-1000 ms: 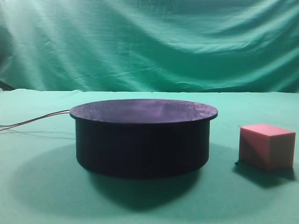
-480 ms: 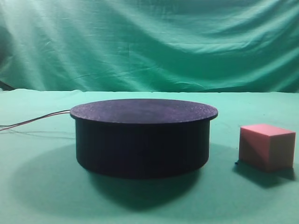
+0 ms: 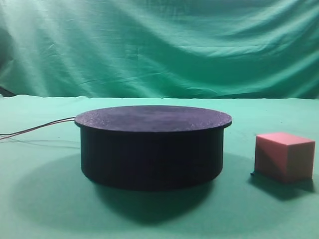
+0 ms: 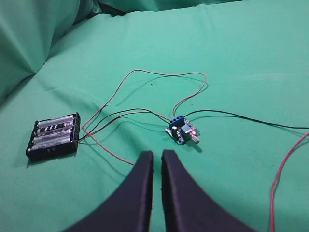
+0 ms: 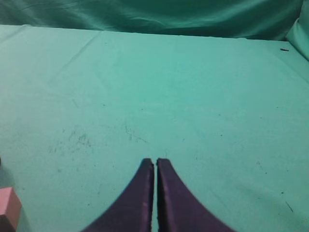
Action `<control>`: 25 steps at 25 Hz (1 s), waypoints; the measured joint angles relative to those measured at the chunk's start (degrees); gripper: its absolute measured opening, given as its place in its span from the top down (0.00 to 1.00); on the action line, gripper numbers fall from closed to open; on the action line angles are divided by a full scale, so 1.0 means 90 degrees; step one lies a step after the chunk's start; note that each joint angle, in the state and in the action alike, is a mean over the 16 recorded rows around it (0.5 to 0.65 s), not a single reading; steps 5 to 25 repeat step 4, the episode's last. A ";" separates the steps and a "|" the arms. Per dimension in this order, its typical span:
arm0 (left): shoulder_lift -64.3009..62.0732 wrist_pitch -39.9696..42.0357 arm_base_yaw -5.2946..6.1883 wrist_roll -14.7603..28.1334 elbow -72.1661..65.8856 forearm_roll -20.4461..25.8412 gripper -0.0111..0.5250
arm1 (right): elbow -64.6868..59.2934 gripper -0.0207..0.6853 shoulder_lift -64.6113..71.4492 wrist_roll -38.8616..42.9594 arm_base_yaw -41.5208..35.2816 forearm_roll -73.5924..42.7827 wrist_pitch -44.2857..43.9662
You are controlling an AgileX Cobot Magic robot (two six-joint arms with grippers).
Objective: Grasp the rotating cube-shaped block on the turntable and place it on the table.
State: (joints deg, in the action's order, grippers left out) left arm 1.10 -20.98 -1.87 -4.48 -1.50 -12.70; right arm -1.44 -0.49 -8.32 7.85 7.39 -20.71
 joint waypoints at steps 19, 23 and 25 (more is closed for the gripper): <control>0.0000 0.0000 0.0000 0.0000 0.0000 0.0000 0.98 | 0.0000 0.97 -0.0003 -0.0002 0.0000 -0.0024 -0.0093; 0.0000 0.0000 0.0000 0.0000 0.0000 0.0000 0.98 | 0.0000 0.97 -0.0003 -0.0002 0.0000 -0.0024 -0.0093; 0.0000 0.0000 0.0000 0.0000 0.0000 0.0000 0.98 | 0.0000 0.97 -0.0003 -0.0002 0.0000 -0.0024 -0.0093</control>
